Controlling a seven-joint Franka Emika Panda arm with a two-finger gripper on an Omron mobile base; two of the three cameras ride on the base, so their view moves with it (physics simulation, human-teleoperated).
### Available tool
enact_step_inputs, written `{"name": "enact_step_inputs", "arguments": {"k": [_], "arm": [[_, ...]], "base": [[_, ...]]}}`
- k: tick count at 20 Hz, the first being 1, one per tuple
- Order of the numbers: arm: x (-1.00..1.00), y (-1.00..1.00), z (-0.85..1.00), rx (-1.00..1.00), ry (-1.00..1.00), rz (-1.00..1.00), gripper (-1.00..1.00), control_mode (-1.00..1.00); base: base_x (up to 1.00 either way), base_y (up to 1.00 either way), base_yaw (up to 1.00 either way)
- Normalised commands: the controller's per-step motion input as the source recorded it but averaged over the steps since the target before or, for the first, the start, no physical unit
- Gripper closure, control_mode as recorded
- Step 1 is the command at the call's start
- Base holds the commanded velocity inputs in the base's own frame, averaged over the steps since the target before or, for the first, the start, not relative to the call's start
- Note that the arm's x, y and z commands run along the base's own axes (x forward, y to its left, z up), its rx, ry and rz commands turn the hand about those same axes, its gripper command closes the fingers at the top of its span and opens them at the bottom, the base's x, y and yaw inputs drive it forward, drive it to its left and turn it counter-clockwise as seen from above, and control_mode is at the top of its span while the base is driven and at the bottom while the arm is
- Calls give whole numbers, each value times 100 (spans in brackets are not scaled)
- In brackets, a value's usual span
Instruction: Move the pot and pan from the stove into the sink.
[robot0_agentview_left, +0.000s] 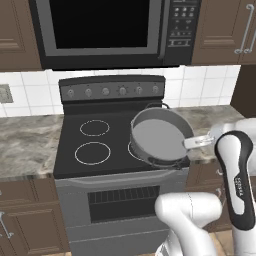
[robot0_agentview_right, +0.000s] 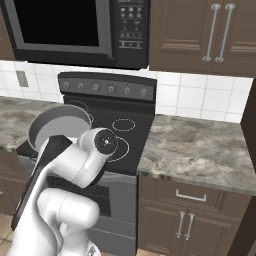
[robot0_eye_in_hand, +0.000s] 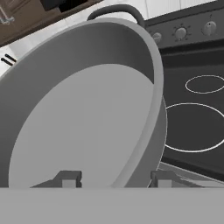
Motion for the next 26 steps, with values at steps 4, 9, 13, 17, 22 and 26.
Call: {"name": "enact_step_inputs", "arguments": {"k": [4, 9, 13, 17, 22, 26], "arm": [[-13, 4, 2, 0, -6, 3, 100, -100], [0, 0, 0, 0, 0, 0, 100, -100], [0, 0, 0, 0, 0, 0, 100, -100], [0, 0, 0, 0, 0, 0, 100, 100], [0, 0, 0, 0, 0, 0, 100, 100], [0, 0, 0, 0, 0, 0, 100, 100]], "base": [[0, 0, 0], [0, 0, 0], [0, 0, 0], [-10, 0, 1], [-17, 6, 17], [-15, 5, 37]]}}
